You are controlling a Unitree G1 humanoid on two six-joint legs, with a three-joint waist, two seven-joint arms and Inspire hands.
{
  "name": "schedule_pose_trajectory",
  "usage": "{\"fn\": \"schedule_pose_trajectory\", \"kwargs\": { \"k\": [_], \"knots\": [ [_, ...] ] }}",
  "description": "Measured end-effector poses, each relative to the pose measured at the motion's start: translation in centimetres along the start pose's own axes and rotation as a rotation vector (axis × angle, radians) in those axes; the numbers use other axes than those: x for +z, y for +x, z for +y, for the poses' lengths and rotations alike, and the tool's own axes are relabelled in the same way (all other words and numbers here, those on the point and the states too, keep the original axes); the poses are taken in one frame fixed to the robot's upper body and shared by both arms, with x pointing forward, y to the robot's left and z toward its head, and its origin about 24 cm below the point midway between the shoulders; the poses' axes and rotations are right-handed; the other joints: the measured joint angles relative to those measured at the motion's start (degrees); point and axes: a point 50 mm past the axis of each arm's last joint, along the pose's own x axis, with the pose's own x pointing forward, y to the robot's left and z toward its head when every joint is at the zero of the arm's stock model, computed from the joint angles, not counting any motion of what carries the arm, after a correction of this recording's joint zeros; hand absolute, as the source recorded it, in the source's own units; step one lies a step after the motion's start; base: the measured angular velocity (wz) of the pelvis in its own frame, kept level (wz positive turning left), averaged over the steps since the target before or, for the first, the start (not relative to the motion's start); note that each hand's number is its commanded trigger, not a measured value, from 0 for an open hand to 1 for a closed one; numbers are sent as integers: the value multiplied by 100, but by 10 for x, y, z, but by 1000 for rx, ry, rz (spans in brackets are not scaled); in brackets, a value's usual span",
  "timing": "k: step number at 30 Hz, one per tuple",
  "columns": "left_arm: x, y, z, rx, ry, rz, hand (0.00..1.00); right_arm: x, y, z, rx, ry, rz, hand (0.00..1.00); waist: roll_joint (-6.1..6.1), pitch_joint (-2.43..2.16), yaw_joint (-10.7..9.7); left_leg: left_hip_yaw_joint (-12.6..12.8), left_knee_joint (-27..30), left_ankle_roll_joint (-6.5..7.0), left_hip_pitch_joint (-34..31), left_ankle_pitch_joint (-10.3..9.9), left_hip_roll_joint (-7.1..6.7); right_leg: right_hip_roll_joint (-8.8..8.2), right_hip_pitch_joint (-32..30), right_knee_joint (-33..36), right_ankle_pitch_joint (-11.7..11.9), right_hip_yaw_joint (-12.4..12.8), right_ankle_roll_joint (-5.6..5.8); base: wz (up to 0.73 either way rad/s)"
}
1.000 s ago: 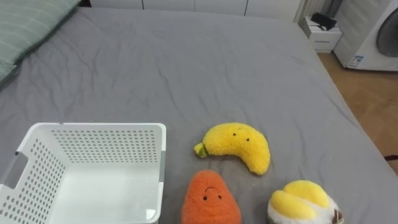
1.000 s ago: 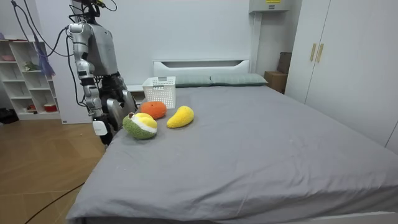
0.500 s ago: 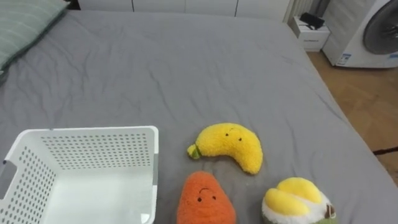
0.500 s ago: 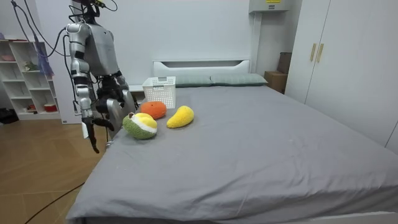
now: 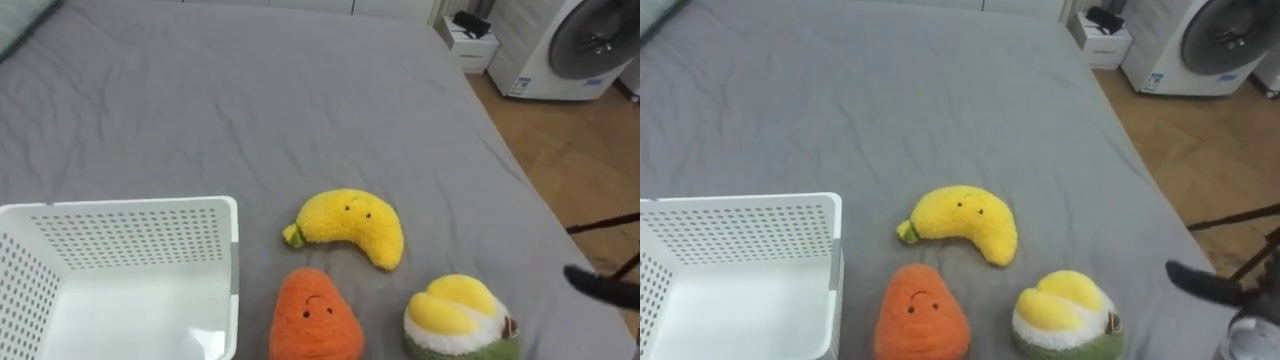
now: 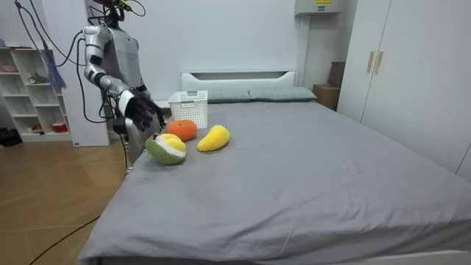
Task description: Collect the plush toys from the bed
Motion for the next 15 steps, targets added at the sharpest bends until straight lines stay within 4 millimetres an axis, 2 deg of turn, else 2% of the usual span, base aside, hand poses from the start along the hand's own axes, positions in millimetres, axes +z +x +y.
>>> {"fn": "schedule_pose_trajectory", "kwargs": {
  "k": [3, 5, 7, 8, 11, 13, 15],
  "knots": [
    [-1, 0, 0, 1, 3, -1, 0, 20, -4, 11, 40, -79, -123, 0, 13, -8, 28, 1, -18, -3, -2, 5, 3, 0, -4, 0, 0, -24, 0, 0],
    [-3, 0, 0, 1, 2, 2, 0, 25, -7, 15, 54, -100, -154, 0, 44, -22, 37, 1, -19, -3, -1, 5, 1, -4, 20, 3, 1, -28, 1, 0],
    [-7, -1, 1, 3, 6, 9, 0, 25, -9, 18, 69, -103, -160, 0, 128, -62, 37, -6, -17, -2, 24, 5, 0, -8, 56, 6, 2, -35, 1, 0],
    [-8, -1, 0, 4, 7, 10, 0, 25, -9, 18, 75, -111, -161, 0, 152, -68, 46, -11, -16, -1, 30, 5, 0, -8, 62, 7, 2, -35, 2, 0],
    [-11, -2, -4, -2, 5, 15, 0, 23, -11, 21, 100, -162, -168, 0, 237, -57, 82, -8, -20, -1, 29, 5, 6, -15, 51, 58, 2, -31, 2, 0],
    [-13, -2, -5, -5, 7, 19, 0, 19, -14, 29, 163, -220, -170, 0, 221, -40, 86, -3, -14, -4, 23, 3, 13, -34, 21, 74, -1, -29, 2, -4],
    [-9, -3, -7, -11, 7, 8, 0, 19, -15, 33, 207, -238, -169, 0, 213, -46, 83, 1, -8, -6, 16, 6, 10, -42, -13, 79, -4, -29, 0, -2]
  ]
}}
